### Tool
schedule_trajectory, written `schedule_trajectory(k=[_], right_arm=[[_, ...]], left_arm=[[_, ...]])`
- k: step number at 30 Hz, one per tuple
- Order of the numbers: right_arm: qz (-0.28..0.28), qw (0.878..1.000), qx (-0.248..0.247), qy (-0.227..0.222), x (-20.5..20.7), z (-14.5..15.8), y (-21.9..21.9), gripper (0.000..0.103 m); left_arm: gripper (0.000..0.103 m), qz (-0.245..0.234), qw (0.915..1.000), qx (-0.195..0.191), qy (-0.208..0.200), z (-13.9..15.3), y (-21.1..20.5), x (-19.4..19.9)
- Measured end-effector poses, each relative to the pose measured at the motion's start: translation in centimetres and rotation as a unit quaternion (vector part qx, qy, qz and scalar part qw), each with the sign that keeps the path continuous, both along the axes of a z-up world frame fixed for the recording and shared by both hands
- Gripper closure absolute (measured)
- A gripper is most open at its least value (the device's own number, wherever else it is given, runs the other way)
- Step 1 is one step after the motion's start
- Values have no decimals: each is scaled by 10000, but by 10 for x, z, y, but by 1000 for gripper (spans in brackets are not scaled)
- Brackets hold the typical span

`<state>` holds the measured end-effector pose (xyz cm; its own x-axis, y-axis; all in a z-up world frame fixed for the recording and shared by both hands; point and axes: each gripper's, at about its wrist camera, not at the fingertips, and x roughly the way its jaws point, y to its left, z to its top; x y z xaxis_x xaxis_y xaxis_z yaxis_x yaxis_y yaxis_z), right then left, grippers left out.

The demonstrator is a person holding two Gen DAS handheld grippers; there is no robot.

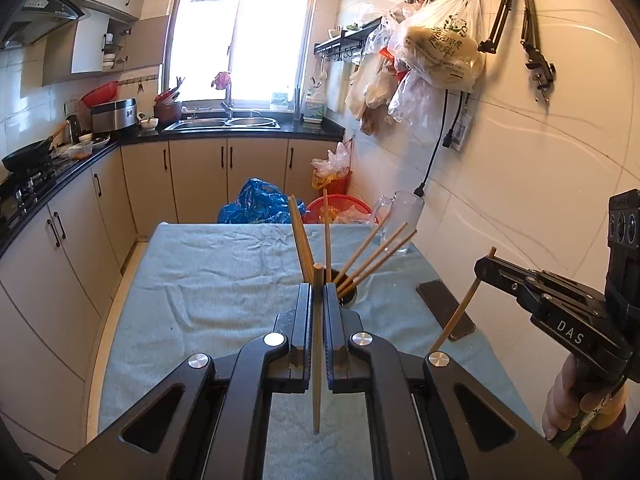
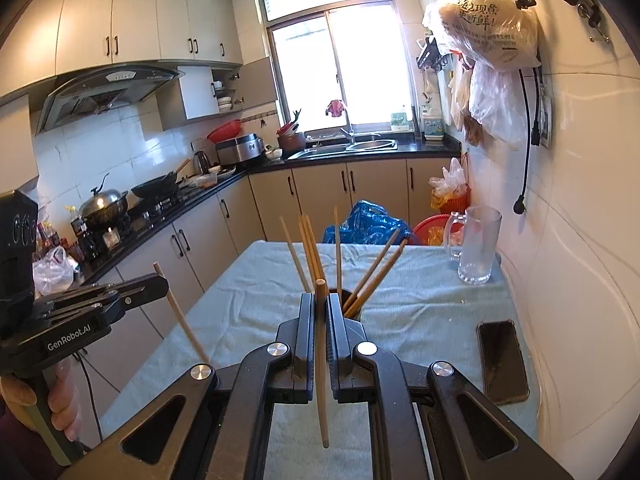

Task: Organize utensils
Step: 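Push the held chopsticks down into the black cup with both grippers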

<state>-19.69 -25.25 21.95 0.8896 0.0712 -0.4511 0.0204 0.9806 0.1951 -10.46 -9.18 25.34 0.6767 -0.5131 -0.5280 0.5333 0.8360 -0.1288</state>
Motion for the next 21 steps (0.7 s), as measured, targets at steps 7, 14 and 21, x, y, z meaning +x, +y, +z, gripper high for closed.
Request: schedule_trajectory(k=[7, 14, 21], right_arm=[[-60, 9999, 37, -132, 11, 15, -7, 97], [-72, 9998, -23, -197, 17, 24, -10, 97], [-101, 9998, -35, -149, 21, 22, -13, 97]], left_arm=[[99, -5, 9999, 67, -134, 17, -5, 10], [99, 38, 9993, 209, -312, 28, -14, 19], [99, 120, 9986, 402, -317, 25, -20, 27]])
